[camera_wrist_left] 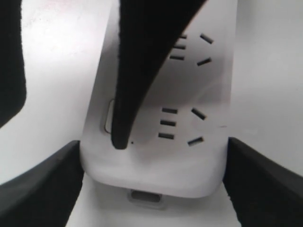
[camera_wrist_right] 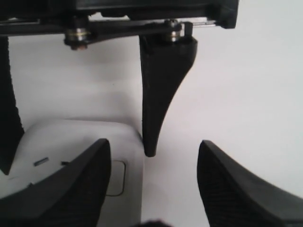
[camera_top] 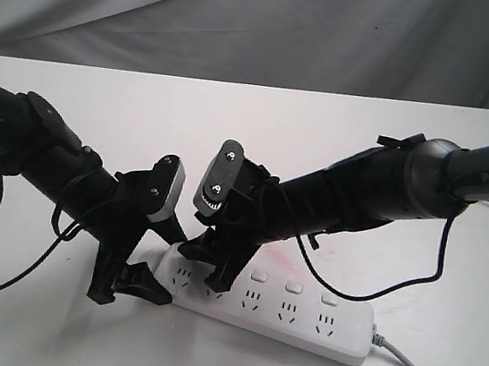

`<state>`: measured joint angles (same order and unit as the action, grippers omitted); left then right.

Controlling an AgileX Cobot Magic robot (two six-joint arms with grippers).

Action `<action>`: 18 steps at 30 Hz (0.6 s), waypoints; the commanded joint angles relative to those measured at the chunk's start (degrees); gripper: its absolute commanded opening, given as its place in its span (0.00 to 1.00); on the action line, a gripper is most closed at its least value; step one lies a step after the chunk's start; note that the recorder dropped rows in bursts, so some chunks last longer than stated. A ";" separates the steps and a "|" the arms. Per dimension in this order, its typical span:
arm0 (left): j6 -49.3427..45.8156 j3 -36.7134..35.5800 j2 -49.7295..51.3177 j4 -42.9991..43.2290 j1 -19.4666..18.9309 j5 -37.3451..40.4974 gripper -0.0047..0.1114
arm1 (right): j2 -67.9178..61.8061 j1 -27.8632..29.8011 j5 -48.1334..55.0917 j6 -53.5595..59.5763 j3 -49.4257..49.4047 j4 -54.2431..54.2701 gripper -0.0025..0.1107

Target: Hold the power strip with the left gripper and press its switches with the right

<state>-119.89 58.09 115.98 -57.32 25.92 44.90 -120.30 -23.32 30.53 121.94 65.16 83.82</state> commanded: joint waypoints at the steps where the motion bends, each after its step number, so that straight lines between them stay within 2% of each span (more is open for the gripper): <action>1: -0.05 0.20 0.05 -0.70 0.34 0.04 0.66 | -2.17 -0.17 -3.33 0.69 -0.46 -2.76 0.47; 18: -0.05 0.20 0.05 -0.70 0.34 0.04 0.66 | -2.57 0.05 -7.95 0.82 -1.58 -5.64 0.47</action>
<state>-119.89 58.09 115.98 -57.32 25.92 44.90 -120.89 -23.32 28.88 121.70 65.15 83.90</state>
